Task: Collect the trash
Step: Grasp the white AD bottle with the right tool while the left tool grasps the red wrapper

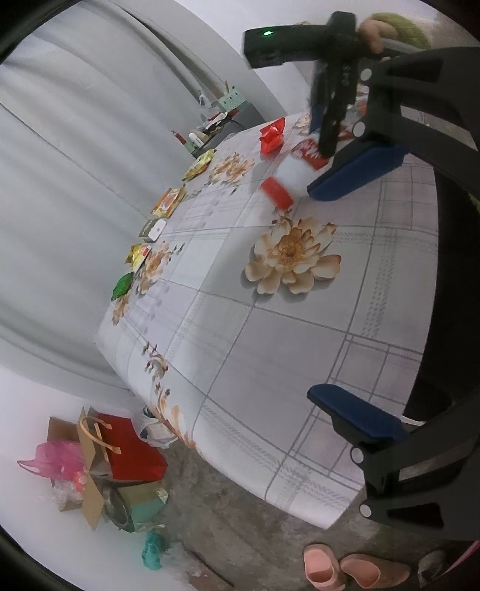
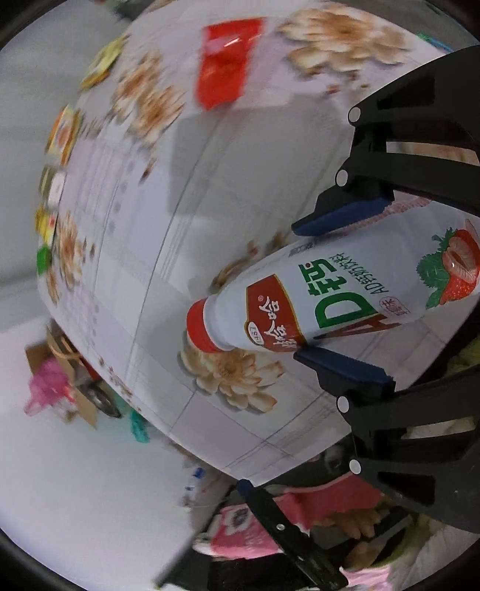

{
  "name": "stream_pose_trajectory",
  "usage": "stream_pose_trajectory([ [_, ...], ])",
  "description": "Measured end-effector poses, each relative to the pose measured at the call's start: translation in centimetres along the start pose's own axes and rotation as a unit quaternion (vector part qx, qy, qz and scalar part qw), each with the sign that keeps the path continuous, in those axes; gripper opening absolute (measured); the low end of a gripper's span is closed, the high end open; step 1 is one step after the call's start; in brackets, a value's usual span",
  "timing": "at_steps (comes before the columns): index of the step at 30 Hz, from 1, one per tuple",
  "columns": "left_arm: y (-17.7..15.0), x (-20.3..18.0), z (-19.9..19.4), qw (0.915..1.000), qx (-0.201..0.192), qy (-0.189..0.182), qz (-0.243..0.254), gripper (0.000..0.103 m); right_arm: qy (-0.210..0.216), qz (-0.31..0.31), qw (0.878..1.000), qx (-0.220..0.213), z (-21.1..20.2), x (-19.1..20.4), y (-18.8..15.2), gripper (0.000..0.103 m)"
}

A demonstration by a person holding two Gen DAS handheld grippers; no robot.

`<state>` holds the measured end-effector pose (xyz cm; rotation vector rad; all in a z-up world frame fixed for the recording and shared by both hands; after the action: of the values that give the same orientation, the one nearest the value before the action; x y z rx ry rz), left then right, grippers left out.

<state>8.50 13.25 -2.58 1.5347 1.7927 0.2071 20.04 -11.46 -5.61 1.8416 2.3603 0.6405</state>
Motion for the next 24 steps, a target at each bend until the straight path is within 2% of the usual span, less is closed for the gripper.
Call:
stream_pose_trajectory([
  [9,0.2,-4.3,2.1,0.9984,0.02,-0.018,0.05,0.097,-0.014,0.103,0.993,-0.05,-3.5,-5.3,-4.5,0.057],
  [13,1.0,-6.8,2.8,0.9957,0.022,-0.027,0.086,0.097,-0.007,0.171,0.982,-0.083,-5.1,-8.3,-7.0,0.057],
  [16,2.0,-9.4,3.6,0.9919,0.021,-0.047,0.116,0.097,-0.014,0.219,0.97,-0.104,-6.3,-10.4,-8.6,0.056],
  [20,3.3,-14.1,5.8,0.9819,0.043,-0.096,0.157,0.097,-0.039,0.256,0.957,-0.128,-7.6,-12.4,-10.1,0.056],
  [24,3.6,-19.6,9.4,0.9656,0.096,-0.15,0.189,0.091,-0.026,0.286,0.947,-0.145,-8.3,-13.9,-11.5,0.056],
])
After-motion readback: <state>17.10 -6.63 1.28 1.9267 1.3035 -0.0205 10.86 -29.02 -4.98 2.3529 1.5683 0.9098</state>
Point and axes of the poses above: each gripper's, at about its wrist camera, not at the fingertips, and z roughly the way its jaws point, x to its left, y to its top, the point moved 3 cm from there along z, roughly the way its jaws point, and after that the axes turned 1 degree about -y, right-handed, at the moved point
